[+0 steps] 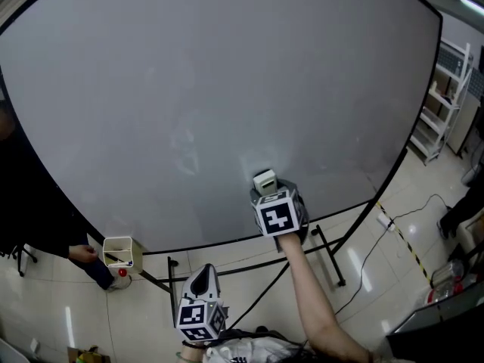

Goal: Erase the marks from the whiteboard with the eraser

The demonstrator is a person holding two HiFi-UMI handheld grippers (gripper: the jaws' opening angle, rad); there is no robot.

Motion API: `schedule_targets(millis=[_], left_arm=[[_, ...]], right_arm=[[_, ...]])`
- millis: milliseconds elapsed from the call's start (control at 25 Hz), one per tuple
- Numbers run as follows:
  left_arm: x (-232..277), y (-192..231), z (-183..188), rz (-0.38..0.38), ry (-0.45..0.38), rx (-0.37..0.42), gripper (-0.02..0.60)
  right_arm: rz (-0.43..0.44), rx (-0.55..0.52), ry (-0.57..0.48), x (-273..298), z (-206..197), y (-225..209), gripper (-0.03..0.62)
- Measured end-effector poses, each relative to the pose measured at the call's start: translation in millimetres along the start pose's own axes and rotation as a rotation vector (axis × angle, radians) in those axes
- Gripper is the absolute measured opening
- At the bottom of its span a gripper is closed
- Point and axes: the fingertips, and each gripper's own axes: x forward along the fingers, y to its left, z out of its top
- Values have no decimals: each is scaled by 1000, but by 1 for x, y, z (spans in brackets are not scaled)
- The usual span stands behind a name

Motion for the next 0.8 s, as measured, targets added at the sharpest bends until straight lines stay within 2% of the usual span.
schedule_targets(millis=[80,160,280,360,440,560,680,720,800], left_arm=[[0,0,-1,1,6,2,-9],[0,1,2,12,3,-12,-9],[2,-8,-1,-14,18,15,-9],[5,-16,-4,-34,35,56,-9],[8,-24,-4,-45,50,87,-9],[12,-33,-2,-63,56,115,-9],[14,-39,0,-66,54,139,-9],[15,-40,0,-66,54,143,-9],[14,-43,1,-67,55,149,-9]], right_arm=[[-25,-26,-22,-7,16,-13,276],[-30,5,-86,-27,54,-34,278],[-52,58,-284,-76,137,-66,278],[-67,86,-361,-96,169,-80,278],[-69,116,-356,-94,165,-81,279],[-76,99,-256,-63,111,-60,279],[-49,24,-147,-32,62,-34,279],[-37,7,-146,-31,62,-31,279],[-29,1,-209,-47,93,-36,278]])
